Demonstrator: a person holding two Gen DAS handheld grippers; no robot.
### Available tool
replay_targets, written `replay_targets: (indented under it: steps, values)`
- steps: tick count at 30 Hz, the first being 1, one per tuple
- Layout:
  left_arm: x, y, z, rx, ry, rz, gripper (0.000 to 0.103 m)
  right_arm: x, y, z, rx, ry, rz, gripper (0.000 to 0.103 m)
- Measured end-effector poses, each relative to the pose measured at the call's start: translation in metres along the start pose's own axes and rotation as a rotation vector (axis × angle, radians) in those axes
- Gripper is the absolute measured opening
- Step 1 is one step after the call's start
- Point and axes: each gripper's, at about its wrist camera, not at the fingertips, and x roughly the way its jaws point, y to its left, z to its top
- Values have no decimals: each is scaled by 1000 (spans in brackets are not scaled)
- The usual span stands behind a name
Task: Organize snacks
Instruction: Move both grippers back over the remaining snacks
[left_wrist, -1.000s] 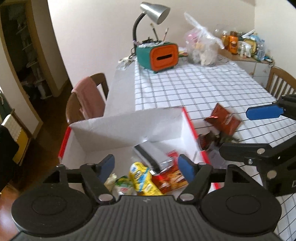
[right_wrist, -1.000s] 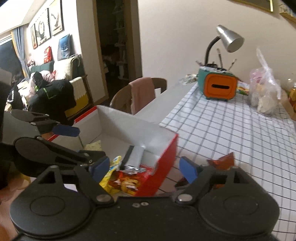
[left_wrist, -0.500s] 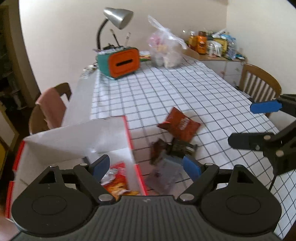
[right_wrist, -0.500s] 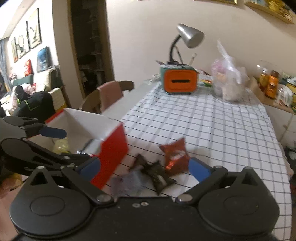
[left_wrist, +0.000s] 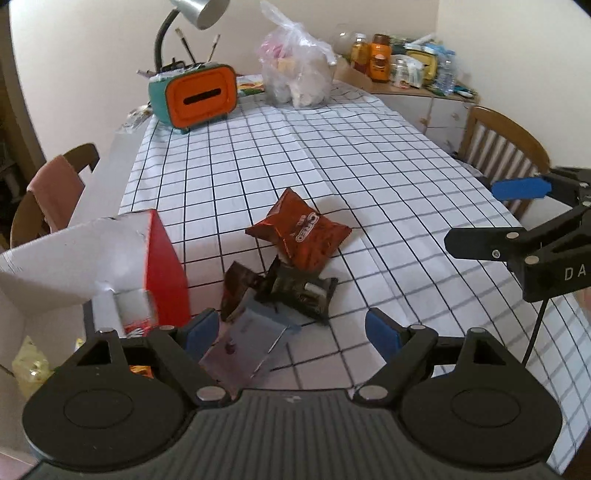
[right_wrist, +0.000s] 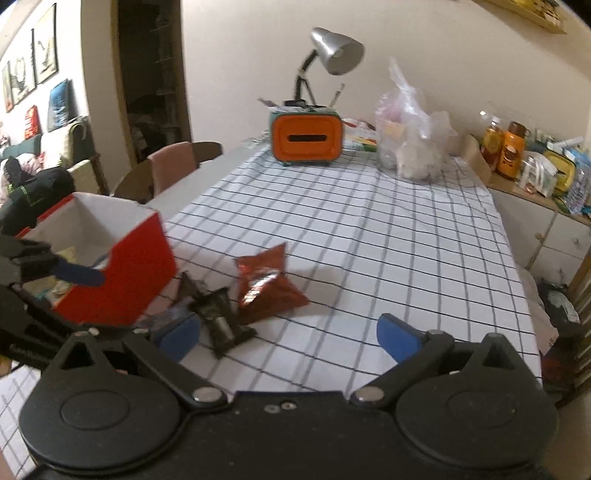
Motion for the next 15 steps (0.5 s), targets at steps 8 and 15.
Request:
replay_targets:
  steps: [8,15]
  values:
    - [45,-20,15,-165,56,78,87,22,-47,0,93,1,-44,101]
    - [84,-35,22,-232,81,134,86,27,-65,-8,120,0,-37,100]
